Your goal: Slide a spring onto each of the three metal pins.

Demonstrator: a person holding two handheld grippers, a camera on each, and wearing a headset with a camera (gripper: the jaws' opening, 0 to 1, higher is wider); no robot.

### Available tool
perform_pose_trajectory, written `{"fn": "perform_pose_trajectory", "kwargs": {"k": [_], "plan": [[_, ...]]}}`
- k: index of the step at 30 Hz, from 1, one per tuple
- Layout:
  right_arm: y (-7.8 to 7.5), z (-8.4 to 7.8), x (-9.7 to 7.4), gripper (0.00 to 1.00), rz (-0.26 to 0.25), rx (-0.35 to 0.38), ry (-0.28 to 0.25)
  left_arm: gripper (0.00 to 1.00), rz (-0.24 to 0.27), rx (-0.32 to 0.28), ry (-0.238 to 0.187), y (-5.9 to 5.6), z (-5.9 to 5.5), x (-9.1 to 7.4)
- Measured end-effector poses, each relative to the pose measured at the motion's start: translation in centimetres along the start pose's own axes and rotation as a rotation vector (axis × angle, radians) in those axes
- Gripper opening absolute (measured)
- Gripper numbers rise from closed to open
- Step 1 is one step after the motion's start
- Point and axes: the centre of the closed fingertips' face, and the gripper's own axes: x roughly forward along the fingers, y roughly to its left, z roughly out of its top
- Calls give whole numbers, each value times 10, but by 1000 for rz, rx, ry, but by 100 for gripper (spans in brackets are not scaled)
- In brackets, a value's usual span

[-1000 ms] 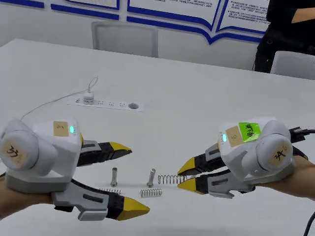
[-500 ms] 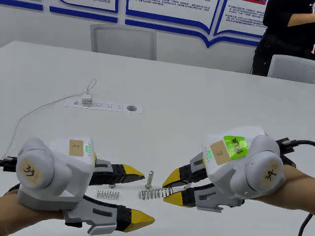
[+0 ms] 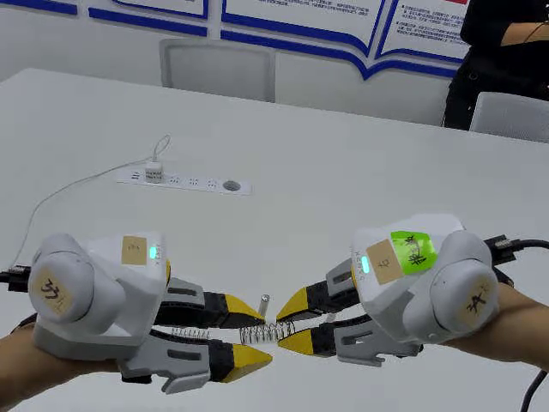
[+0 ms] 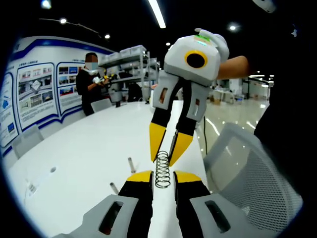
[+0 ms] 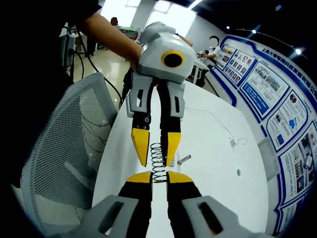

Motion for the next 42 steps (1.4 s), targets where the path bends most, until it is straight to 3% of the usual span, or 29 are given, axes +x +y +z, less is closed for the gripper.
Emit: {"fn": "perform_pose_trajectory", "kwargs": {"k": [5, 9, 18, 26, 29, 35, 38, 42], "plan": [[-3, 3, 0, 11, -5, 7, -12, 12, 15, 18, 9, 5, 0, 0], [-9, 2, -1, 11, -21, 9, -12, 11, 35, 93, 14, 11, 3, 1], [-25, 1, -6, 12, -59, 26, -24, 10, 44, 158, 22, 22, 13, 4], [-35, -6, -8, 17, -83, 53, -27, 10, 52, 177, 38, 31, 12, 0], [-36, -2, -8, 16, -79, 103, -71, 10, 49, 177, 34, 31, 13, -2], [-38, 3, -9, 13, -67, 150, -98, 10, 41, 187, 23, 30, 21, -2], [-38, 2, -10, 12, -65, 173, -100, 10, 31, 182, -6, 28, 28, -3], [-38, 6, -13, 12, -54, 227, -146, 10, 28, 184, -4, 27, 28, -2]]}}
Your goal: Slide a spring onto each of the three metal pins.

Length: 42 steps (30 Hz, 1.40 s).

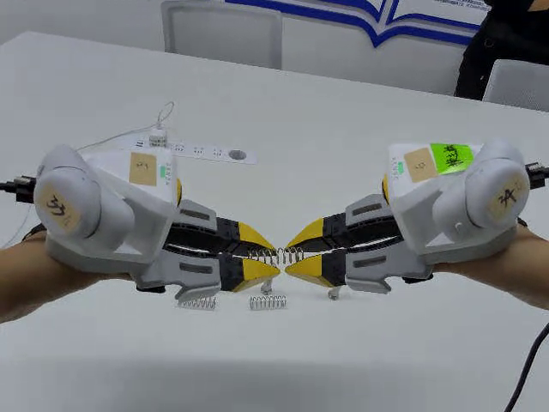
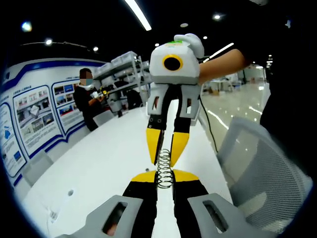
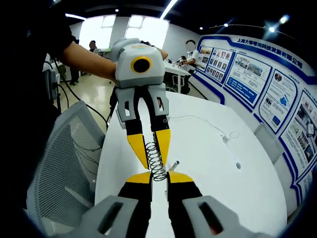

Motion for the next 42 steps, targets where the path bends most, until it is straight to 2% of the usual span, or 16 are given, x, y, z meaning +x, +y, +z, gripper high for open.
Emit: {"fn": "perform_pose_trajectory", "kwargs": {"k": [7, 19, 28, 35, 42], "plan": [[5, 4, -5, 11, 30, 27, -39, 10, -19, 3, -4, -4, -1, 1], [14, 29, -9, 11, 64, 77, -149, 10, -17, -4, 18, -8, -4, 2], [18, 48, -7, 11, 69, 97, -216, 10, -10, -34, 4, -11, -2, 3], [22, 51, -4, 11, 67, 101, -214, 10, -14, -46, 6, -15, -2, 4], [20, 51, -3, 10, 41, 104, -215, 11, 12, -41, 1, -12, -3, 3]]}}
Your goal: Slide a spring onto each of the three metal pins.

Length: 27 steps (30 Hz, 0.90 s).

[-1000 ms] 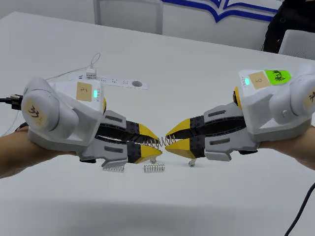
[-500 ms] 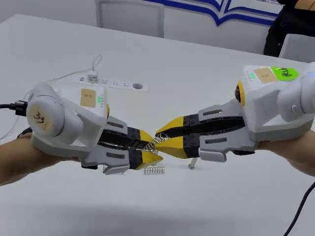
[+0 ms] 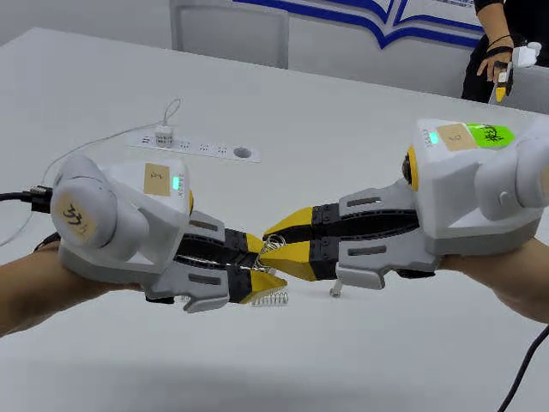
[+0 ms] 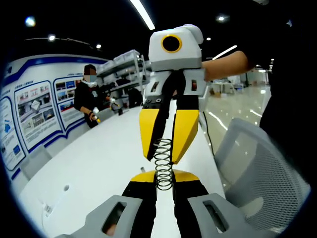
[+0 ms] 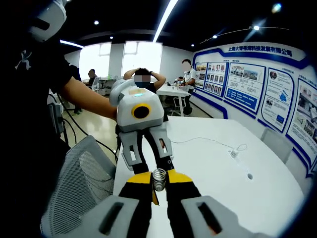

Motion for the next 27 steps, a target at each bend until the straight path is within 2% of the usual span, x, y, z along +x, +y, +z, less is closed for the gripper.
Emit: {"fn": "perform_pose_trajectory", "kwargs": {"k": [13, 15, 20, 27], "plan": [[-10, 2, 1, 10, -31, 7, -12, 15, 24, -31, -1, 7, -2, -1], [-14, 2, -1, 10, -46, 6, -13, 20, 29, -32, 0, 8, -2, -1], [-26, 0, -8, 10, -86, 16, -18, 36, 85, -49, 16, 22, -9, -3], [-54, -12, -31, 10, -177, 56, -5, 48, 139, -90, 18, 34, -15, -15]]}}
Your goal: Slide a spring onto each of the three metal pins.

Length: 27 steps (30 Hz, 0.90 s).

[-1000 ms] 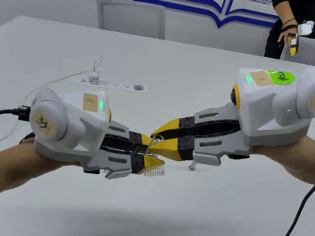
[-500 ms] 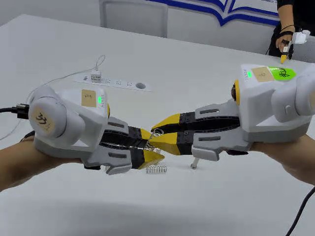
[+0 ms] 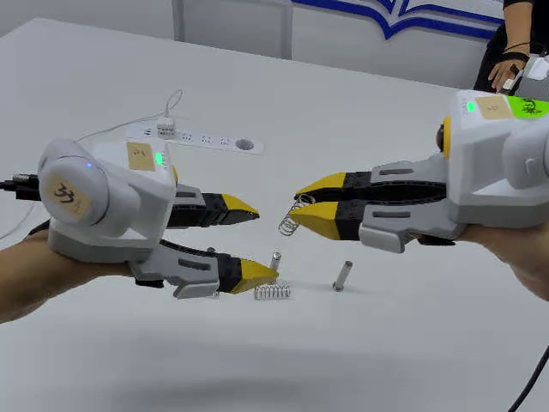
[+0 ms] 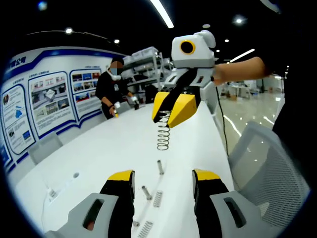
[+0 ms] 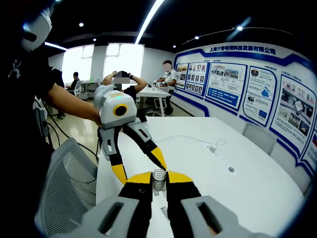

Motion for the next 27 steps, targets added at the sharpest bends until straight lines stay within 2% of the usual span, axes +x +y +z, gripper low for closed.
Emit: {"fn": "perform_pose_trajectory", "kwargs": {"k": [2, 4, 7, 12, 14, 17, 19, 22, 27], "plan": [[-11, -7, -5, 10, -38, 3, 16, 51, 16, -15, 3, 4, -3, -4], [-27, -20, -12, 10, -108, -48, 67, 53, 35, -53, -20, 8, -2, -8], [-40, -36, -19, 10, -152, -28, 96, 57, 46, -104, -43, 13, -2, -15], [-59, -57, -29, 10, -215, 25, 114, 67, 94, -122, -9, 25, -17, -25], [-68, -67, -33, 10, -247, 29, 139, 72, 126, -151, -18, 33, -20, -31], [-79, -77, -36, 10, -275, 72, 140, 81, 168, -188, -34, 43, -21, -39], [-84, -84, -36, 10, -286, 98, 145, 86, 192, -196, -28, 50, -24, -44], [-88, -99, -33, 10, -301, 116, 179, 90, 226, -213, -16, 59, -30, -51], [-89, -121, -28, 10, -309, 162, 206, 94, 275, -251, -16, 70, -37, -61]]}}
